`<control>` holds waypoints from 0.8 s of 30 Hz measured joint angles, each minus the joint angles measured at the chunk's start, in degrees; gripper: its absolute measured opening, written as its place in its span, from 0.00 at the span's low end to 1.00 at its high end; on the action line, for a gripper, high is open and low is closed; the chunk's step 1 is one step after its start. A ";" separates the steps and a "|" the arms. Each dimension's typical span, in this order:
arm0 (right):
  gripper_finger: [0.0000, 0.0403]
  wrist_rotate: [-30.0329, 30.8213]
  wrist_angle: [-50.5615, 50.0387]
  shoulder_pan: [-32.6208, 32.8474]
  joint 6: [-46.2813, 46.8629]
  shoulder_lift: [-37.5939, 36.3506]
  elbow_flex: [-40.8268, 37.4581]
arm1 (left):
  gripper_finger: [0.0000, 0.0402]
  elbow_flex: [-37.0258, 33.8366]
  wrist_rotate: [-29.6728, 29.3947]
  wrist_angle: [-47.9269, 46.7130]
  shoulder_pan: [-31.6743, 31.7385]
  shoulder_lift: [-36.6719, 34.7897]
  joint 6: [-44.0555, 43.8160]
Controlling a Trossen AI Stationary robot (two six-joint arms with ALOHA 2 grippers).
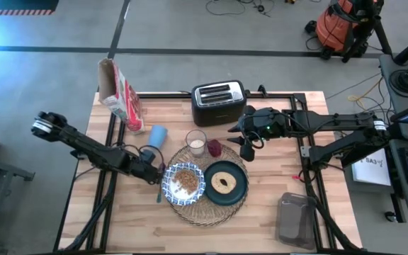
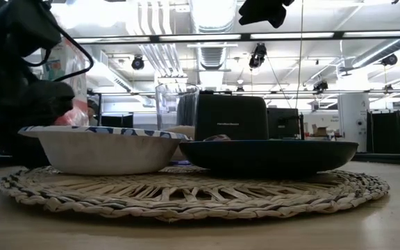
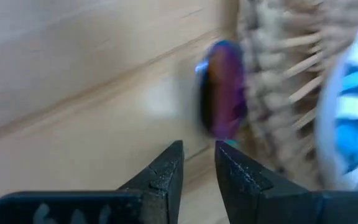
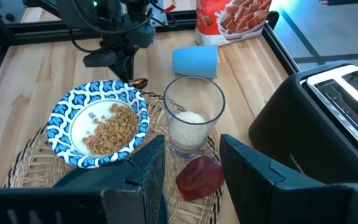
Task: Arrange a breakfast setting
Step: Adjust the blue cup
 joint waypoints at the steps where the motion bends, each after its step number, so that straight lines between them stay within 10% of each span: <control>1: 0.35 0.00 -0.04 0.00 -0.05 0.00 0.02 | 0.19 0.55 0.15 -2.81 0.02 -0.56 0.58; 8: 0.35 1.77 -0.02 0.00 -0.12 0.00 0.07 | 0.19 8.99 -2.31 -23.29 0.09 -2.36 4.87; 24: 0.35 12.69 -0.57 -3.16 4.51 0.00 0.11 | 0.19 16.71 -13.60 -29.93 9.19 -0.57 19.01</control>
